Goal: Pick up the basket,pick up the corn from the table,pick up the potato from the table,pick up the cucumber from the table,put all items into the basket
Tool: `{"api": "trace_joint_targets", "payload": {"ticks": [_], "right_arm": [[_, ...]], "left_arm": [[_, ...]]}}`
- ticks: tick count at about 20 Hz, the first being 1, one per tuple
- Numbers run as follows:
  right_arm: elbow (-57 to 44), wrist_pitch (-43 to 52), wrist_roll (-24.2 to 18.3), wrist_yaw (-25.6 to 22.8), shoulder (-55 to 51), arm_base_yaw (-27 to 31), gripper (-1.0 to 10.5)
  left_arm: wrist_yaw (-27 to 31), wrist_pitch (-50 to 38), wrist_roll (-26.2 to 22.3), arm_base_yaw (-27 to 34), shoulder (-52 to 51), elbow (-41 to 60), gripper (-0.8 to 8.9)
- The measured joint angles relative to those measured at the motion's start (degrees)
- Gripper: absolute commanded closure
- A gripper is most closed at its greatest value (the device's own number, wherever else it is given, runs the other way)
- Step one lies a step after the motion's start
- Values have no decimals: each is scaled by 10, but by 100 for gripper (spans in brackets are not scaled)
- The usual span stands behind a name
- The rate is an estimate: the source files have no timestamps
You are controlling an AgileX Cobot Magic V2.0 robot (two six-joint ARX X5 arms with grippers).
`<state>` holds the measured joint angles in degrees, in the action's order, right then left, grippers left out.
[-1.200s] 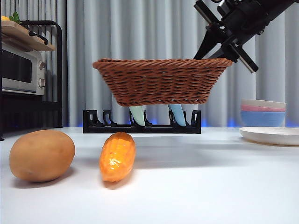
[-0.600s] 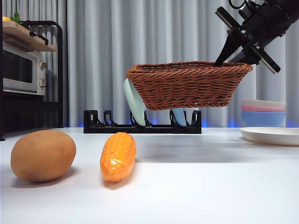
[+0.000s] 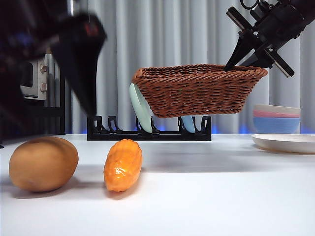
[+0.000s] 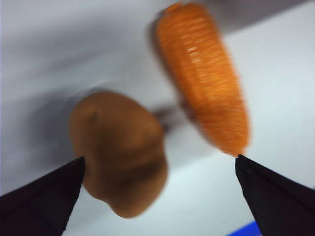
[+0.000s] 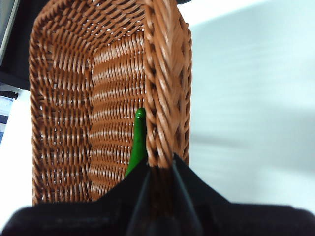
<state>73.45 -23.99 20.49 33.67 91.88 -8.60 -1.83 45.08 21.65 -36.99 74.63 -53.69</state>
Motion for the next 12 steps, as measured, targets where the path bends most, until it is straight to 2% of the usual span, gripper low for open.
{"api": "trace_joint_targets", "payload": {"ticks": [4, 10, 11, 12], "right_arm": [[0, 0, -7, 0, 0, 0, 958], [0, 0, -17, 0, 0, 3, 958], [0, 0, -19, 0, 0, 3, 958], [0, 0, -19, 0, 0, 3, 958]], "left_arm": [[25, -3, -2, 24, 56, 0, 243], [14, -33, -2, 29, 111, 0, 263], [16, -32, -4, 29, 122, 0, 386], [17, -33, -9, 29, 128, 0, 554]]}}
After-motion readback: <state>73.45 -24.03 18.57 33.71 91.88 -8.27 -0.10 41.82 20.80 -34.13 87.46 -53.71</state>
